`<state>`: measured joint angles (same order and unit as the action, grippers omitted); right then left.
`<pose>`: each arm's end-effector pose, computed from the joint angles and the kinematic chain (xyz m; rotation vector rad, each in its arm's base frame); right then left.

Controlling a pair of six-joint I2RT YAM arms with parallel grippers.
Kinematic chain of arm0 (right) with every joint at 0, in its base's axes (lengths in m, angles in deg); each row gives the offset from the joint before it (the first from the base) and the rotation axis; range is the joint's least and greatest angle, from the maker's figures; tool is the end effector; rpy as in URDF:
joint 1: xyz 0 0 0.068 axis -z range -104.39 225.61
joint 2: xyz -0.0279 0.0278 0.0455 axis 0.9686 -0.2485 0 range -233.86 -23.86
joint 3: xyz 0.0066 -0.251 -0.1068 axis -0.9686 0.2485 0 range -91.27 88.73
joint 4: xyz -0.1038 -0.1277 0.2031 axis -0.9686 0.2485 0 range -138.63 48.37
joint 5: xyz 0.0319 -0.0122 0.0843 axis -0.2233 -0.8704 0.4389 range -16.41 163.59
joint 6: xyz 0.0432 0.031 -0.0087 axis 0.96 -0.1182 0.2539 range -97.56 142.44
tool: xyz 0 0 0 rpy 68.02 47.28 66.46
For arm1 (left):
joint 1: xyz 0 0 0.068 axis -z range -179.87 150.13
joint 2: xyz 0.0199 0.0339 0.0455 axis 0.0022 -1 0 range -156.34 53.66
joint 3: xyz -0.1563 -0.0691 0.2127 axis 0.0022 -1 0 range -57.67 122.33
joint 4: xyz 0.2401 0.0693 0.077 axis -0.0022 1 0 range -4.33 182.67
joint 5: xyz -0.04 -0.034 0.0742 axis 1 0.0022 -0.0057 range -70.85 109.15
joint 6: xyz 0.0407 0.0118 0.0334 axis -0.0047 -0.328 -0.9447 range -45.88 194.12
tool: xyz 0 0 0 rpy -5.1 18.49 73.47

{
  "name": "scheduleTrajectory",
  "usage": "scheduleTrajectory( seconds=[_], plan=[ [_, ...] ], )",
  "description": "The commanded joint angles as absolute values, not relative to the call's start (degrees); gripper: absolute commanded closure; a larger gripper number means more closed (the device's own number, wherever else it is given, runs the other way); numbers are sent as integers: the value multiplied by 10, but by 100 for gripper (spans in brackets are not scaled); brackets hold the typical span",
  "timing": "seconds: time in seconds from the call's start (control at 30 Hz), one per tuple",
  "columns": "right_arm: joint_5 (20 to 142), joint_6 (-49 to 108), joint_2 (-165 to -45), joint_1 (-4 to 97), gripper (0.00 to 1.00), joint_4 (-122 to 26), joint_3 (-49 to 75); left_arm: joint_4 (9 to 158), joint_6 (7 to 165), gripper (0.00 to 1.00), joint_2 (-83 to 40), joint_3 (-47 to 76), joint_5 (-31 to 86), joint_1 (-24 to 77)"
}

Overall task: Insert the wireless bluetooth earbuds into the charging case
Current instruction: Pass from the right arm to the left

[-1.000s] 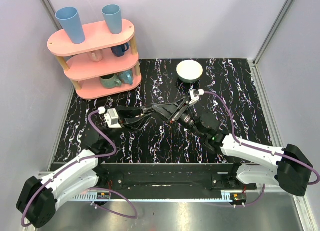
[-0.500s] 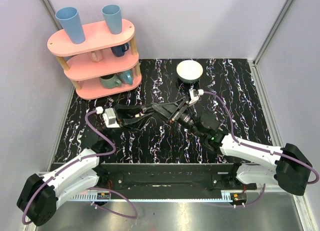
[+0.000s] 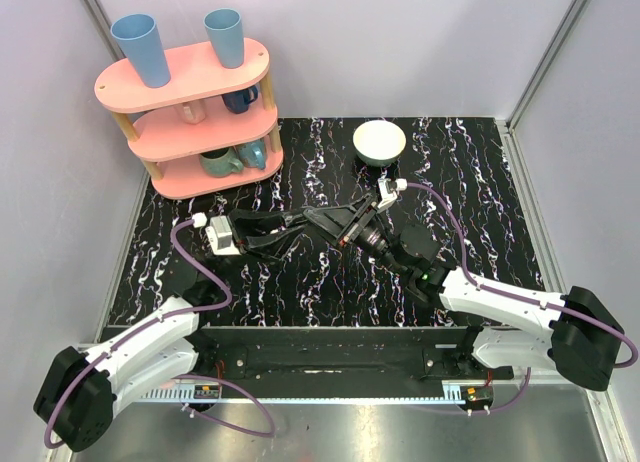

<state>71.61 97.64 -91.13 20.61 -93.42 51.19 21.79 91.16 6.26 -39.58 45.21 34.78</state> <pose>0.1537 0.2174 0.3162 0.3122 1.5496 1.8587 0.1323 -0.1105 0.3003 0.5871 0.9188 -1.0356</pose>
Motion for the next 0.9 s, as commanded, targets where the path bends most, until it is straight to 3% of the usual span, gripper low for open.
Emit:
scheduleTrajectory(
  seconds=[0.0, 0.13, 0.27, 0.3, 0.6, 0.7, 0.8, 0.83, 0.87],
  plan=[
    [721, 982, -915, 209, 100, -975, 508, 196, 913, 54, 63, -391, 449, 352],
    [724, 986, -916, 209, 100, -976, 509, 201, 913, 53, 64, -389, 447, 353],
    [726, 986, -916, 209, 100, -978, 509, 203, 911, 61, 61, -387, 445, 354],
    [726, 985, -917, 209, 100, -978, 508, 203, 911, 67, 59, -387, 445, 353],
    [734, 984, -922, 209, 100, -975, 506, 196, 905, 79, 60, -386, 440, 354],
    [748, 983, -926, 209, 100, -957, 498, 193, 898, 94, 65, -389, 439, 355],
    [759, 963, -926, 209, 81, -934, 487, 190, 890, 100, 72, -396, 429, 355],
    [760, 948, -923, 209, 66, -929, 487, 190, 889, 100, 73, -398, 428, 355],
    [756, 939, -917, 209, 58, -915, 486, 193, 887, 100, 74, -399, 426, 355]
  ],
)
